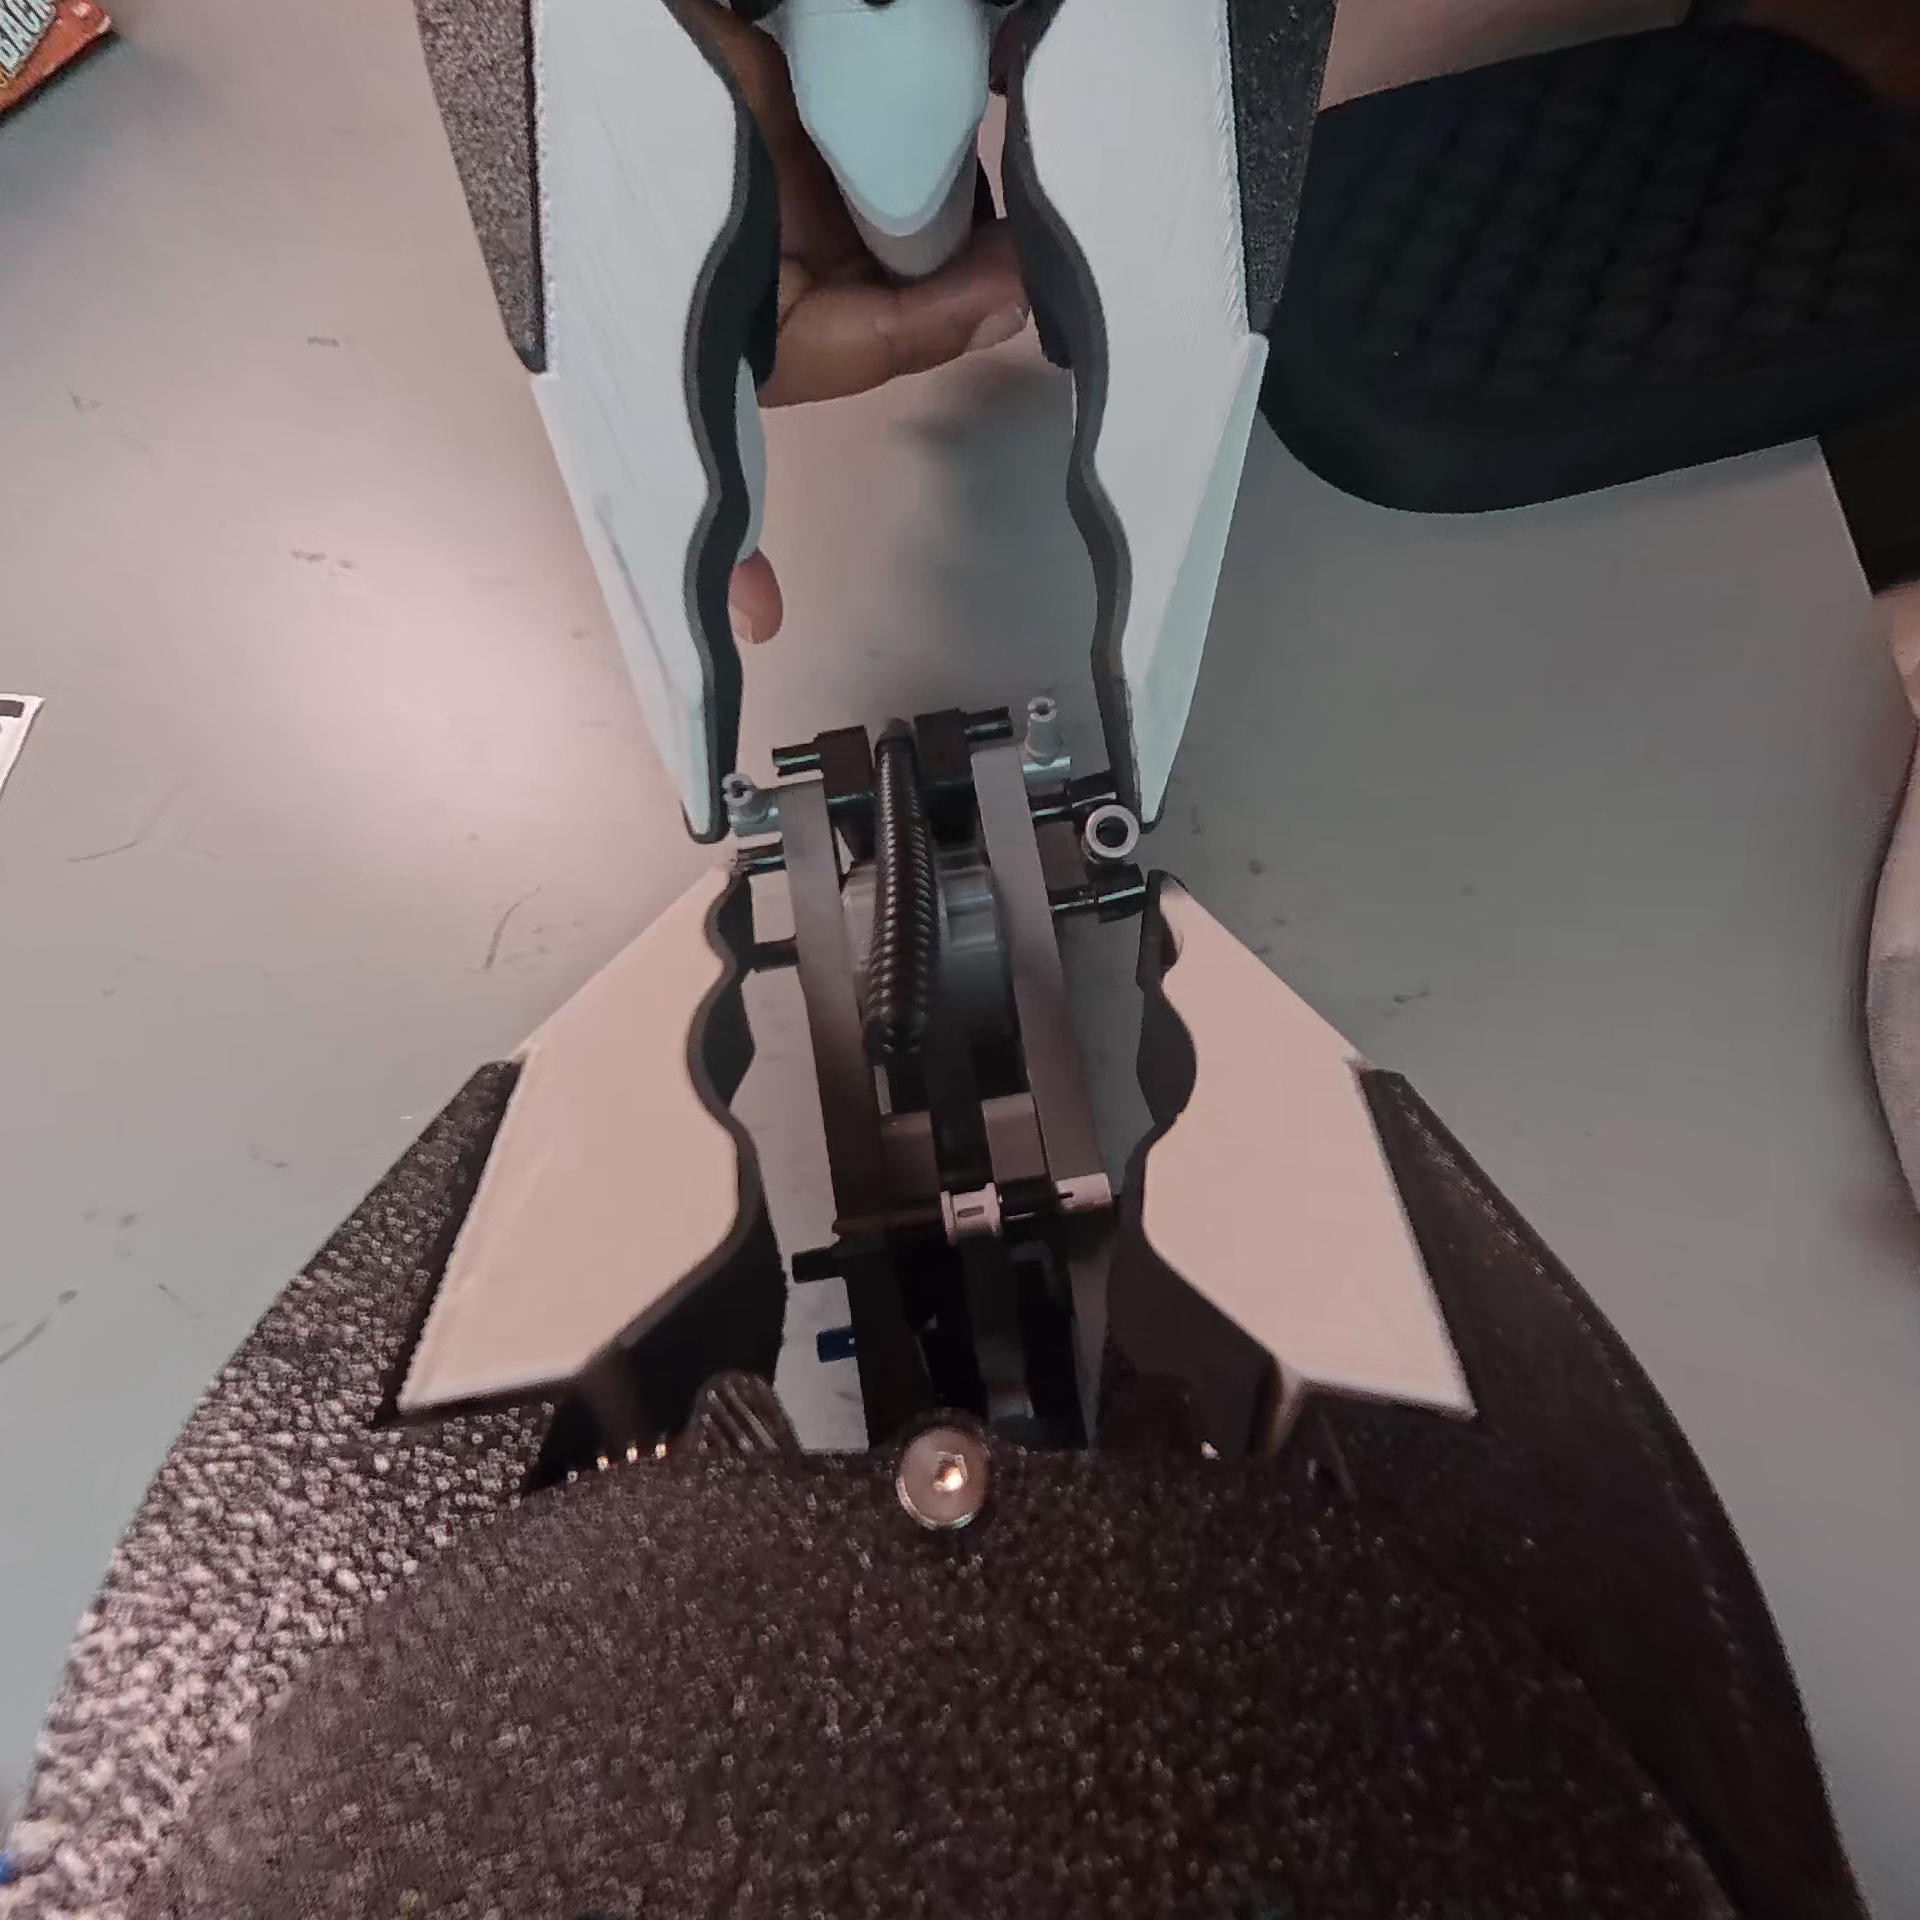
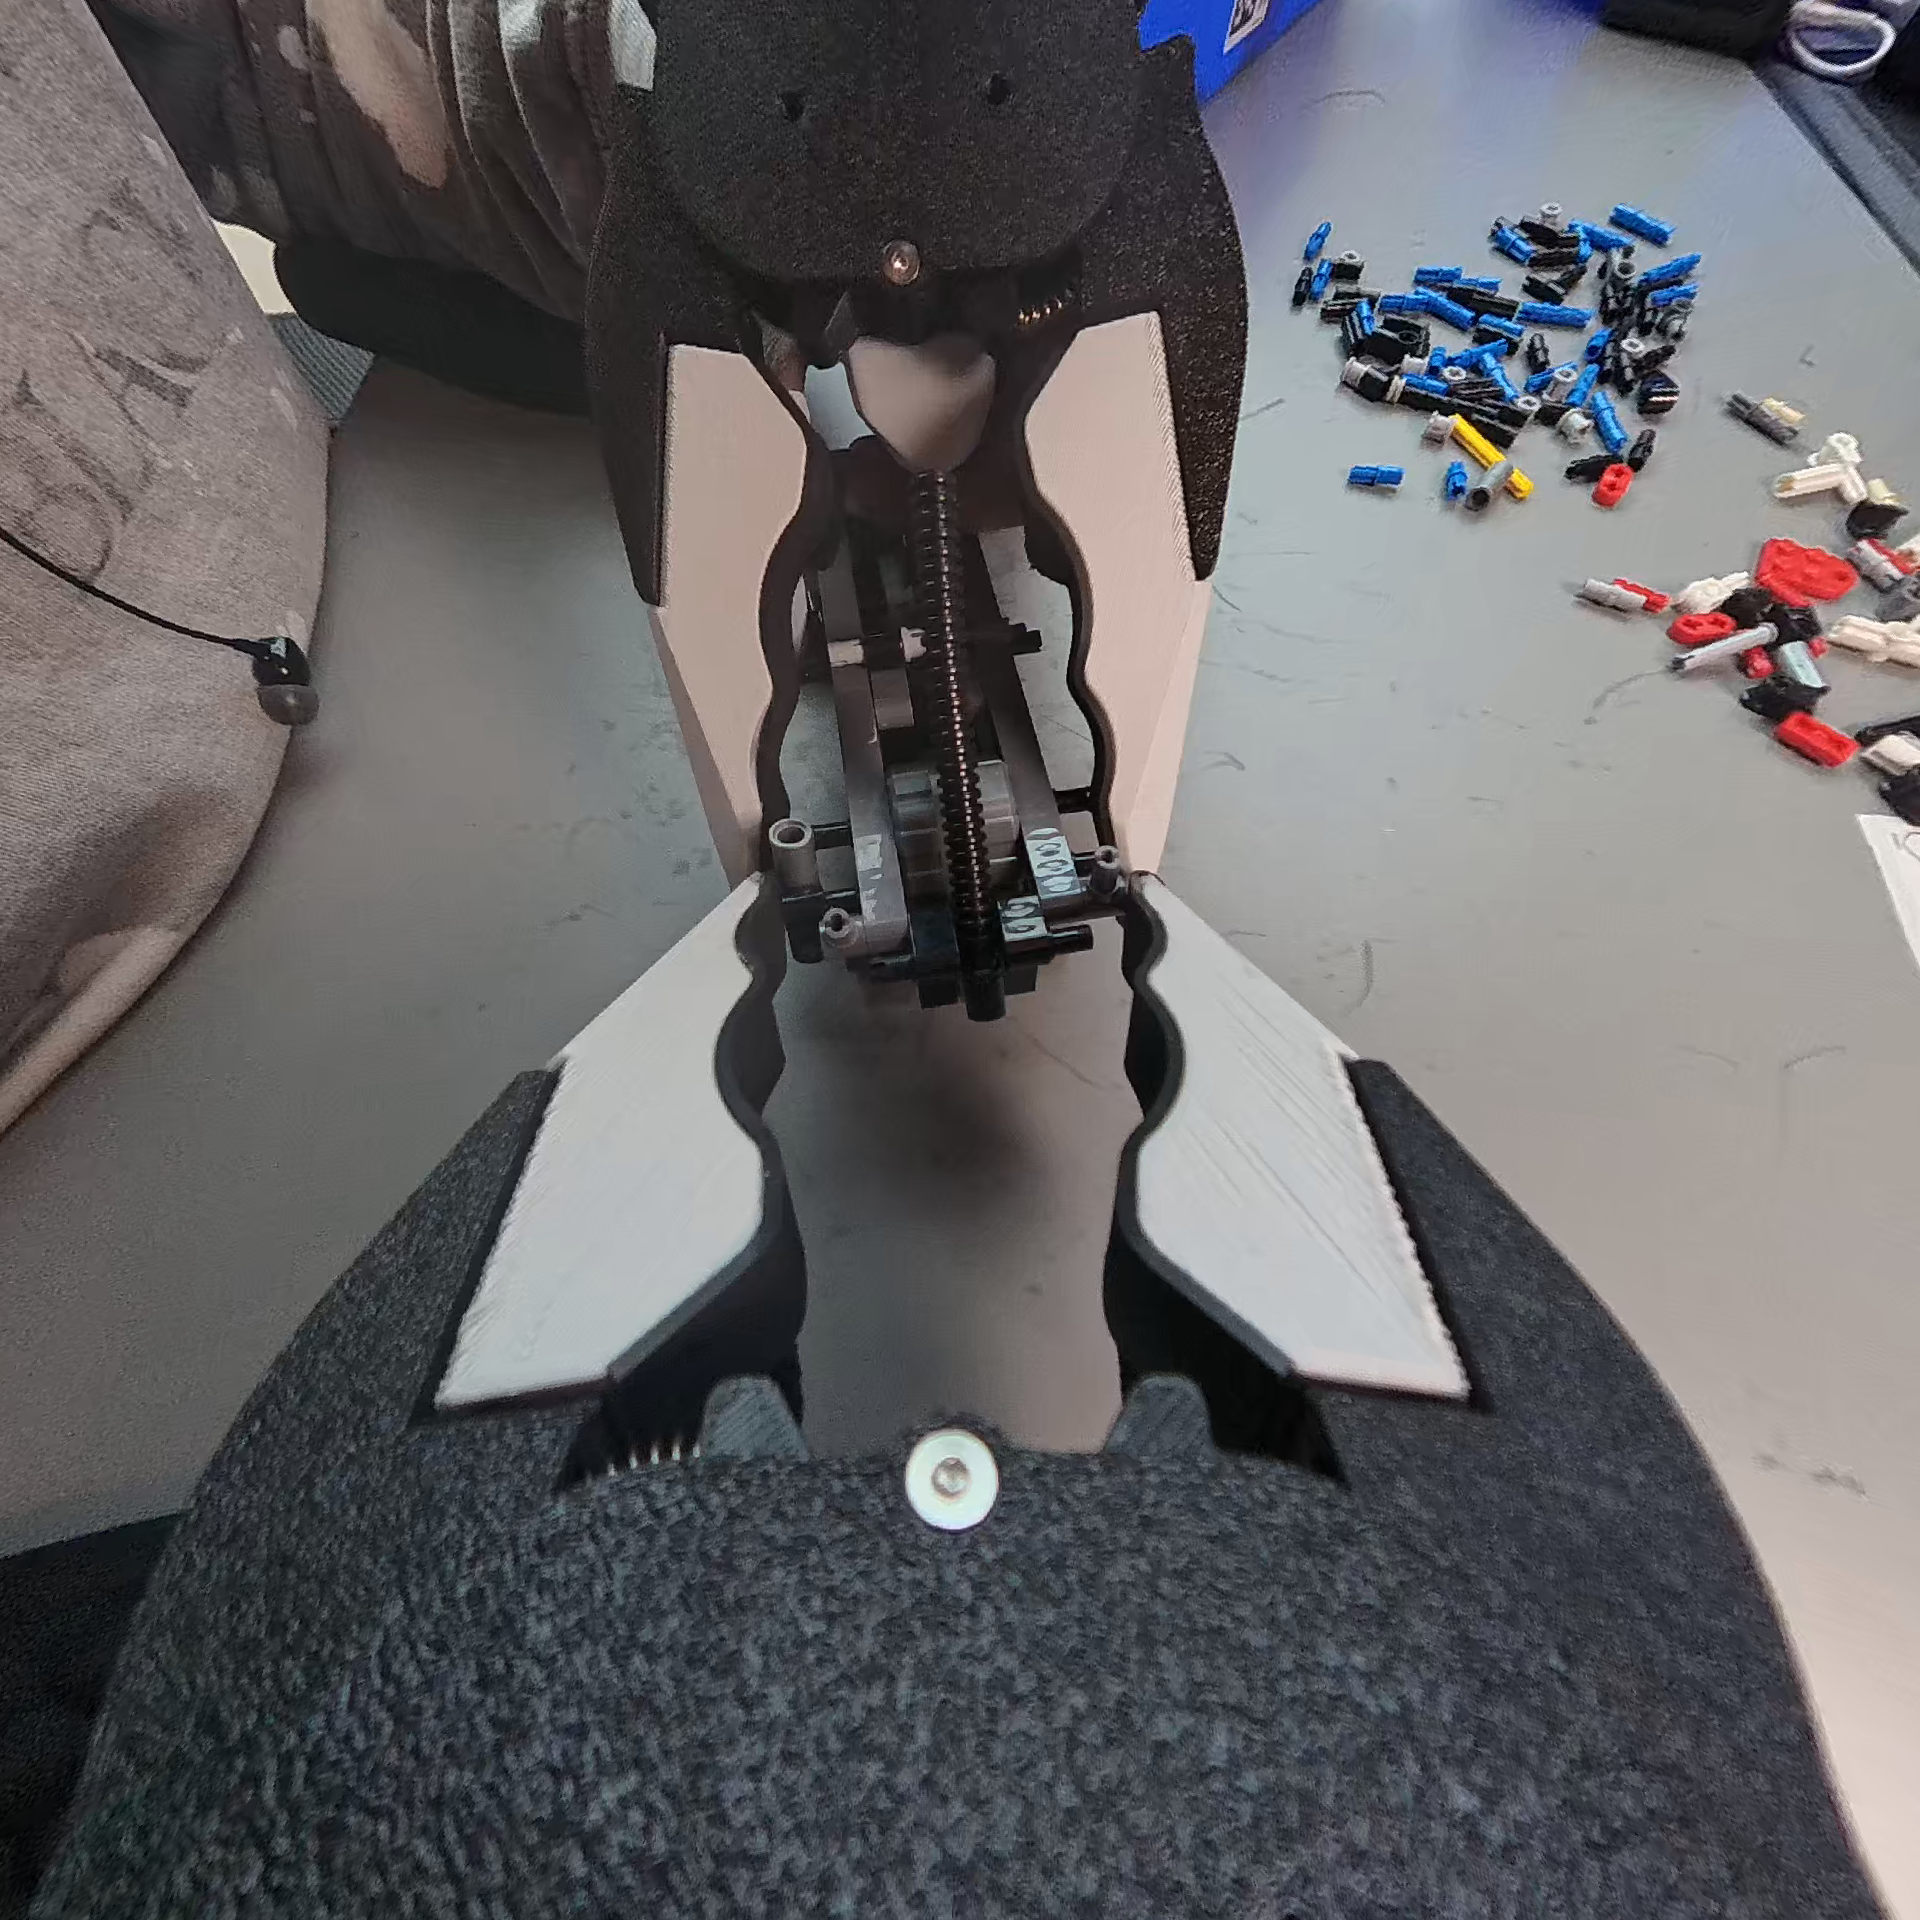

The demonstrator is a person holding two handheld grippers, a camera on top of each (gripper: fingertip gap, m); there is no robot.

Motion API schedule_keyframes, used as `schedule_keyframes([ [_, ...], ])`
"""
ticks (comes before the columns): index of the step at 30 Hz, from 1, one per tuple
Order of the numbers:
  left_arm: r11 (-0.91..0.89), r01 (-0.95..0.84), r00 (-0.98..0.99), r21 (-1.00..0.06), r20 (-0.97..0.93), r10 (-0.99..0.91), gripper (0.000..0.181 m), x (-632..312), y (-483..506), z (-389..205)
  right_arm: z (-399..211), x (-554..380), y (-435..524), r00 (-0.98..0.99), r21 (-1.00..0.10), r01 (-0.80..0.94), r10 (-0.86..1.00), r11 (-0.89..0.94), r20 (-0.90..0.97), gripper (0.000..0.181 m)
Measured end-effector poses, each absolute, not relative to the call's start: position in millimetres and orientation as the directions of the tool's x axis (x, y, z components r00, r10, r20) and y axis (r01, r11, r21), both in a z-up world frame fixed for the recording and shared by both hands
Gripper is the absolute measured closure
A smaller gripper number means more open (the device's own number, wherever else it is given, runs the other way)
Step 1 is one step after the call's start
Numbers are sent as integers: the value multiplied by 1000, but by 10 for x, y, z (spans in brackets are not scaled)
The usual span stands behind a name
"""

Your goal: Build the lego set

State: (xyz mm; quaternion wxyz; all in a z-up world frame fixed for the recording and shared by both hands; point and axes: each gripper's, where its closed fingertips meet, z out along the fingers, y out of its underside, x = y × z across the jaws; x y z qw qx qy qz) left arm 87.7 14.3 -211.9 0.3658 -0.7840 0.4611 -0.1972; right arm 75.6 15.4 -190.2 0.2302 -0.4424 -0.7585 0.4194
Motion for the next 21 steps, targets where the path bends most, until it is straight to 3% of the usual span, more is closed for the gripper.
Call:
schedule_keyframes([
  [9, -340, -536, 486, -772, 46, -873, 104, 901, 114, -2084, -1886, 759, 148, -494, -860, 472, 866, 192, -78, 117],
  [15, -341, -540, 494, -769, 38, -868, 106, 891, 128, -2092, -1860, 776, 160, -488, -841, 457, 872, 288, 33, 118],
  [21, -338, -544, 493, -768, 34, -870, 106, 891, 126, -2095, -1654, 840, 73, -515, -805, 421, 840, 419, 169, 134],
])
